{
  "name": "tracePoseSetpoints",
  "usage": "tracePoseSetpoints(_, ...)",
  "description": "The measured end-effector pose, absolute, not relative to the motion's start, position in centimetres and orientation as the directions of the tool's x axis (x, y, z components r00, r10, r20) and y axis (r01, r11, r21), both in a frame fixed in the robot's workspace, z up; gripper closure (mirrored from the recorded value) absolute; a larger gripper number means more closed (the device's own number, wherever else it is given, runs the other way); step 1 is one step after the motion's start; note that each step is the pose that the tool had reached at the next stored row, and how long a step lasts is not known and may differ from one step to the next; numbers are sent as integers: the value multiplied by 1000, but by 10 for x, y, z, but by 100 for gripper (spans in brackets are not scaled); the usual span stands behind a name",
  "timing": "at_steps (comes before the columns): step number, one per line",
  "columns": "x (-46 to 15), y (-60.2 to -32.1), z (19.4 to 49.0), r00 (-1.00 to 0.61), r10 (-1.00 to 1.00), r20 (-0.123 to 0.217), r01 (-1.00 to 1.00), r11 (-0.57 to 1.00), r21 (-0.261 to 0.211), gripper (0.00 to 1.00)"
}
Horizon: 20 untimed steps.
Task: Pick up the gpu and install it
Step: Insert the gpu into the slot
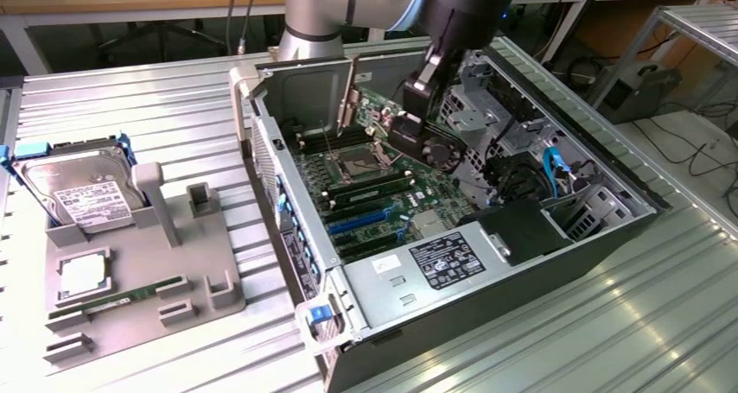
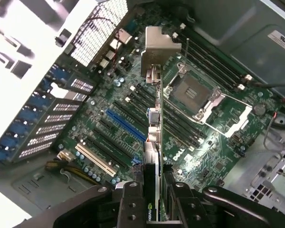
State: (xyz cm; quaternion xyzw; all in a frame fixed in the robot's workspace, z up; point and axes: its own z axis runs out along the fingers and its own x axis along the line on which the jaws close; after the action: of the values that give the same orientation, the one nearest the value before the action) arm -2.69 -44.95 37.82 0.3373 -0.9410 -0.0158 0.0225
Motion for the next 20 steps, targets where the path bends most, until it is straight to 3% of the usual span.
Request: tracePoseSetpoints(20, -27, -450, 362, -479, -877, 30, -876, 480, 46, 74)
